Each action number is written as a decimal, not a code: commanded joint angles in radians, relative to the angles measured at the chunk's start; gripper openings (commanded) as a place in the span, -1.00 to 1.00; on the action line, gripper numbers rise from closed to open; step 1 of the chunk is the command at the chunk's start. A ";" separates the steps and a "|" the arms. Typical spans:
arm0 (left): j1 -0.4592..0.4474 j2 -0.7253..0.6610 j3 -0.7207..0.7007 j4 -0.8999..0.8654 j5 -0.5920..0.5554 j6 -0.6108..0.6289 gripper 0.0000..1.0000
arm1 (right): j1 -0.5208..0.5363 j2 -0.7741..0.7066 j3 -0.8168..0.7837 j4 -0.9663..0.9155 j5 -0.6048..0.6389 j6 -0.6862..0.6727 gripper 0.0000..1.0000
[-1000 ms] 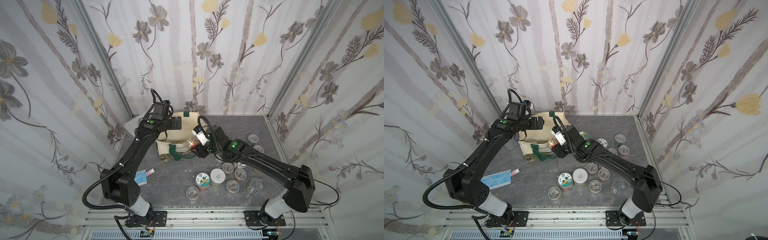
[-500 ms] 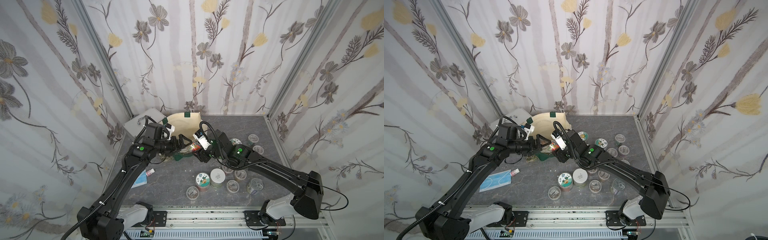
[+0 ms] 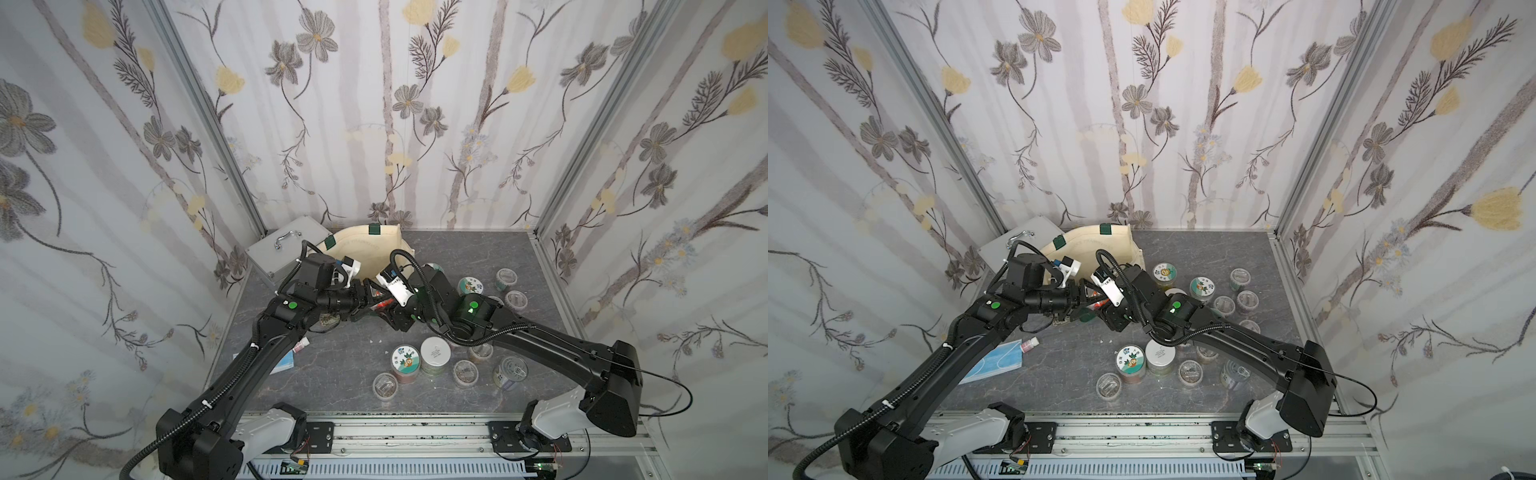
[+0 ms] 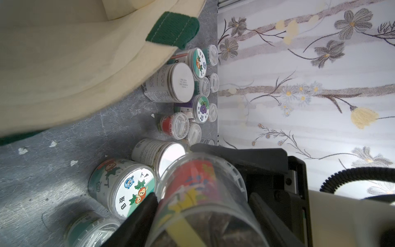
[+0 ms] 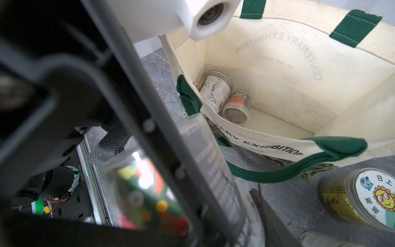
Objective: Take out the seed jars from the canvas bag
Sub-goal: Place the seed jar at the center of the board.
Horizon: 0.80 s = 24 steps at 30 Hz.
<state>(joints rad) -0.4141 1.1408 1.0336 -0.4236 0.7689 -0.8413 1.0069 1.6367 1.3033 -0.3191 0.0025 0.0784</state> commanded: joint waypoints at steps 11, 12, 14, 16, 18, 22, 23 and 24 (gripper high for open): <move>0.027 -0.024 -0.035 0.090 0.038 -0.058 -0.13 | 0.002 0.021 0.013 0.051 0.000 0.025 0.50; 0.032 -0.025 -0.046 0.121 0.048 -0.083 -0.16 | 0.001 0.012 0.001 0.062 -0.004 0.032 0.59; 0.037 -0.028 -0.070 0.196 0.063 -0.137 -0.23 | 0.000 -0.012 -0.030 0.093 -0.017 0.052 0.71; 0.040 -0.033 -0.096 0.277 0.078 -0.196 -0.26 | -0.006 -0.034 -0.076 0.137 -0.048 0.082 0.89; 0.041 -0.033 -0.120 0.371 0.099 -0.263 -0.26 | -0.019 -0.106 -0.143 0.218 -0.116 0.124 0.99; 0.052 -0.033 -0.177 0.567 0.130 -0.399 -0.27 | -0.074 -0.216 -0.308 0.467 -0.257 0.251 1.00; 0.055 -0.033 -0.197 0.634 0.135 -0.444 -0.27 | -0.095 -0.243 -0.357 0.555 -0.311 0.309 1.00; 0.056 -0.031 -0.216 0.697 0.136 -0.487 -0.27 | -0.122 -0.267 -0.408 0.659 -0.368 0.372 1.00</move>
<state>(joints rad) -0.3634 1.1110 0.8482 0.0143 0.8673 -1.1671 0.9192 1.4105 0.9749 0.0223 -0.1928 0.2810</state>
